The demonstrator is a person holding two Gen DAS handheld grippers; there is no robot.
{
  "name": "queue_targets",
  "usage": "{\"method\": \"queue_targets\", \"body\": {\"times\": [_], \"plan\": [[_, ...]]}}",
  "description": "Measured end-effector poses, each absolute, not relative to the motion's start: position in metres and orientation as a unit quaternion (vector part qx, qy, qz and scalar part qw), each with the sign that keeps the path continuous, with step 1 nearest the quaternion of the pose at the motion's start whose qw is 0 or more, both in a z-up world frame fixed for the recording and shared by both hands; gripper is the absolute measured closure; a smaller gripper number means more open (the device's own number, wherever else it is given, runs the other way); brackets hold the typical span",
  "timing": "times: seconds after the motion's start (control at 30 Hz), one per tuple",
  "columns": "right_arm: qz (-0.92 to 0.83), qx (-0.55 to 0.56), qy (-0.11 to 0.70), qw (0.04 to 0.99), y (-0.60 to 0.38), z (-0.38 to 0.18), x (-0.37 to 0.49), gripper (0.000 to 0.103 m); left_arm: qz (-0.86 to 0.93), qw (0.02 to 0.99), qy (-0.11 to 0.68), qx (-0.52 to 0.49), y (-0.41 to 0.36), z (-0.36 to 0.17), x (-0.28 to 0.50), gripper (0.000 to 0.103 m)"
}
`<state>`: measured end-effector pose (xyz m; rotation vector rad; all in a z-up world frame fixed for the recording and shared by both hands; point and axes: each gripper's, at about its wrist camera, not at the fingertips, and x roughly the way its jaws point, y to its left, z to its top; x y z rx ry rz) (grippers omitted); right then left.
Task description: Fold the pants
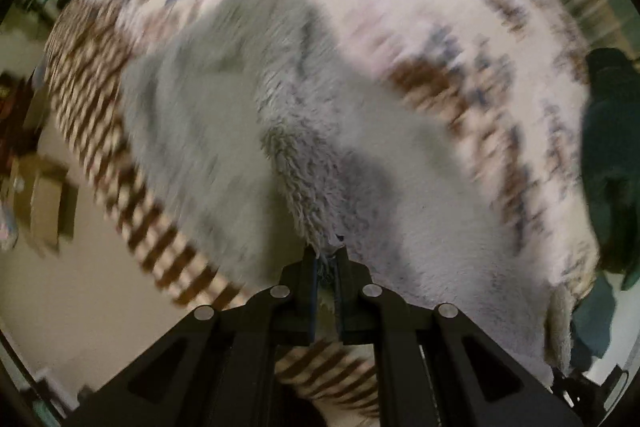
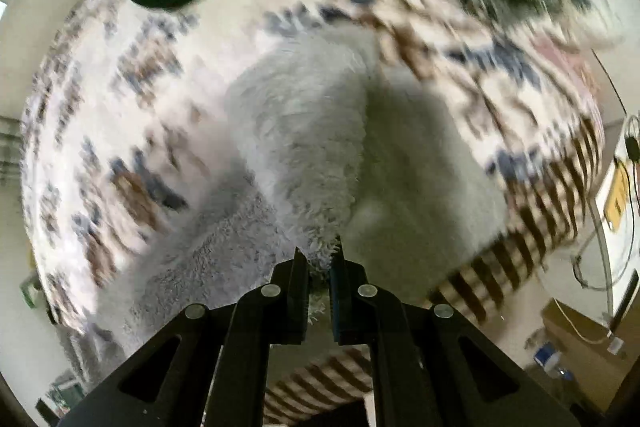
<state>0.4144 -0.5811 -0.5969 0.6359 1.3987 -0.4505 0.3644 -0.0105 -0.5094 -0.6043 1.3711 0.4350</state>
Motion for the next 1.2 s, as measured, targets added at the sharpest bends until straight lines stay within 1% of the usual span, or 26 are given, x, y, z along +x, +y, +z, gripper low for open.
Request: {"method": "queue_targets", "body": {"times": [0.1,0.17,0.2,0.23,0.27,0.33,0.37,0.4,0.43,0.47,0.5,0.57,0.7,0.73,0.77,0.8,0.83,0.87,0.93,1.0,1.03,1.07,1.1,1.13,1.17,1.2], "plan": [[-0.207,0.277,0.652,0.675,-0.582,-0.632,0.391,0.095,0.208,0.691,0.637,-0.270,-0.012,-0.549,0.347,0.098],[-0.204,0.269,0.678,0.653,-0.582,-0.658,0.380,0.094,0.206,0.687,0.643,-0.268,-0.014,-0.562,0.344,0.098],[-0.199,0.273,0.690,0.640,-0.582,-0.666,0.378,0.091,0.207,0.688,0.642,-0.268,-0.015,-0.562,0.343,0.094],[-0.192,0.281,0.703,0.624,-0.584,-0.673,0.372,0.080,0.207,0.690,0.637,-0.273,-0.015,-0.559,0.342,0.094],[-0.186,0.289,0.709,0.616,-0.588,-0.676,0.368,0.061,0.203,0.694,0.631,-0.281,-0.015,-0.555,0.340,0.093],[-0.173,0.303,0.696,0.627,-0.594,-0.662,0.359,0.041,0.205,0.705,0.620,-0.276,-0.016,-0.539,0.337,0.080],[-0.170,0.303,0.688,0.637,-0.596,-0.654,0.357,0.035,0.214,0.716,0.610,-0.262,-0.017,-0.529,0.336,0.068],[-0.169,0.297,0.677,0.652,-0.598,-0.644,0.357,0.031,0.222,0.731,0.596,-0.249,-0.019,-0.518,0.335,0.045],[-0.168,0.284,0.666,0.669,-0.598,-0.634,0.359,0.021,0.232,0.744,0.583,-0.232,-0.021,-0.508,0.336,0.031],[-0.163,0.267,0.655,0.688,-0.596,-0.626,0.365,0.013,0.241,0.753,0.573,-0.216,-0.022,-0.501,0.338,0.010],[-0.156,0.240,0.646,0.708,-0.591,-0.621,0.376,0.011,0.242,0.760,0.567,-0.208,-0.020,-0.499,0.337,0.009],[-0.143,0.195,0.642,0.728,-0.580,-0.622,0.405,0.010,0.244,0.763,0.568,-0.189,-0.017,-0.499,0.342,0.009],[-0.135,0.089,0.664,0.730,-0.556,-0.654,0.460,0.011,0.241,0.759,0.577,-0.182,-0.012,-0.509,0.349,0.009],[-0.140,0.059,0.670,0.726,-0.553,-0.660,0.470,0.018,0.239,0.759,0.578,-0.182,-0.010,-0.510,0.348,0.009],[-0.136,0.039,0.666,0.732,-0.551,-0.662,0.472,0.063,0.237,0.759,0.578,-0.181,-0.012,-0.511,0.348,0.009],[-0.137,0.033,0.656,0.742,-0.552,-0.658,0.470,0.093,0.236,0.760,0.578,-0.180,-0.013,-0.510,0.347,0.009],[-0.161,0.042,0.635,0.754,-0.565,-0.645,0.460,0.097,0.233,0.761,0.579,-0.179,-0.012,-0.510,0.348,0.009],[-0.172,0.061,0.620,0.763,-0.572,-0.637,0.454,0.097,0.232,0.762,0.578,-0.177,-0.012,-0.509,0.348,0.009],[-0.212,0.135,0.590,0.767,-0.615,-0.614,0.420,0.097,0.231,0.762,0.580,-0.174,-0.010,-0.512,0.347,0.009],[-0.234,0.184,0.596,0.746,-0.644,-0.616,0.396,0.096,0.233,0.758,0.585,-0.173,-0.008,-0.517,0.346,0.009],[-0.247,0.235,0.609,0.716,-0.671,-0.626,0.376,0.091,0.235,0.753,0.590,-0.173,-0.007,-0.521,0.345,0.009],[-0.259,0.272,0.617,0.691,-0.689,-0.634,0.362,0.081,0.235,0.749,0.593,-0.176,-0.005,-0.524,0.344,0.009],[-0.270,0.297,0.620,0.674,-0.703,-0.639,0.349,0.076,0.236,0.746,0.597,-0.179,-0.002,-0.526,0.342,0.009],[-0.281,0.315,0.617,0.664,-0.712,-0.641,0.336,0.060,0.237,0.742,0.599,-0.182,0.000,-0.528,0.340,0.009],[-0.287,0.334,0.610,0.659,-0.721,-0.640,0.326,0.051,0.239,0.741,0.600,-0.183,0.002,-0.528,0.339,0.009],[-0.286,0.360,0.591,0.662,-0.726,-0.636,0.317,0.051,0.242,0.741,0.599,-0.184,0.004,-0.528,0.337,0.009]]}}
